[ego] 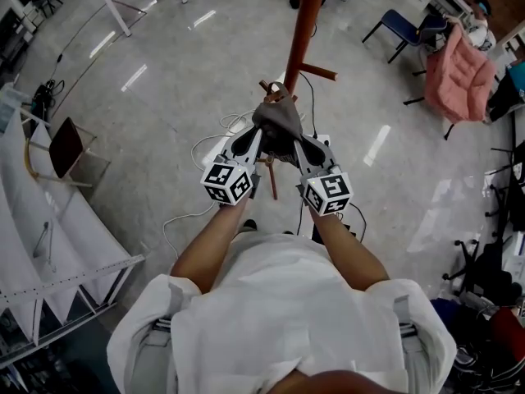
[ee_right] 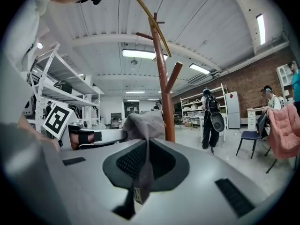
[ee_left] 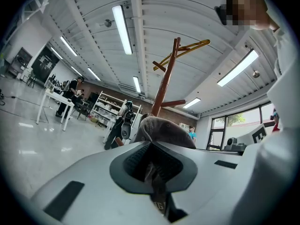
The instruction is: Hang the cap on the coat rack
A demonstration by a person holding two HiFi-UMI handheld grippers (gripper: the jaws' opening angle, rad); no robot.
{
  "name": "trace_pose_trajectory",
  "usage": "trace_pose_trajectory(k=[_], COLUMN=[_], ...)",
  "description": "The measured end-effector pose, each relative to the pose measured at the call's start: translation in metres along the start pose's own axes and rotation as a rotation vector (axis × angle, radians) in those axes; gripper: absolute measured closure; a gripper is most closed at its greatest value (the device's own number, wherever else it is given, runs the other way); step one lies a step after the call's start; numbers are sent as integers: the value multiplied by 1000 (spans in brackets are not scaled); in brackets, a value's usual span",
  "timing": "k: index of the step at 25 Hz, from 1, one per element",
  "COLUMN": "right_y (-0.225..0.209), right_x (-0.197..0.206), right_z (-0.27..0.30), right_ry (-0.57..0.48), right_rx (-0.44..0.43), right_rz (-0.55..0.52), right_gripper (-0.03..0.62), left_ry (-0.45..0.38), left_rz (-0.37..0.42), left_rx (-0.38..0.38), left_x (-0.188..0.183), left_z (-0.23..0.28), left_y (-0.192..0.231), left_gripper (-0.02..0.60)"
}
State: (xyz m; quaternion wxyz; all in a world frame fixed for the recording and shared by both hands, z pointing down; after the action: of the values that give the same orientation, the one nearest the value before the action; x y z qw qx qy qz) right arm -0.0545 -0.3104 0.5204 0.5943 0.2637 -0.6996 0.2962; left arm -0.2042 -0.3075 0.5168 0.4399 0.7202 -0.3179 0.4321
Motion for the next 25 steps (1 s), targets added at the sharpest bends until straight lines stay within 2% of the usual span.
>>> trace_pose_trajectory(k=[18,25], right_y=[-19,-29], right_x=[27,38], right_z=[-4,-3], right_ry=[63,90], right_rx=[92,110], right_rz=[-10,-14], right_gripper=[566,566], left_ry=[81,114], left_rz=[-51,-46], left_rx=[48,57], left_x=[26,38], left_z=[16,23], left_y=[6,9], left_gripper=[561,561])
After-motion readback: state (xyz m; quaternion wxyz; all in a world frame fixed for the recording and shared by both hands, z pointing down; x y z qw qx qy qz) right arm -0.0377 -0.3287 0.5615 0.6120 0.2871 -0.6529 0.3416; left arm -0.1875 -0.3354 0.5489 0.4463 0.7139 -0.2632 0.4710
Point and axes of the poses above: the fingertips, and each gripper's own axes: z forward along the fingers, y to its left, x out of its underside, the point moved 4 cm from there along -z, backward along the fingers, and after that the axes turned 14 degrees about -y, right-handed, at the moved point
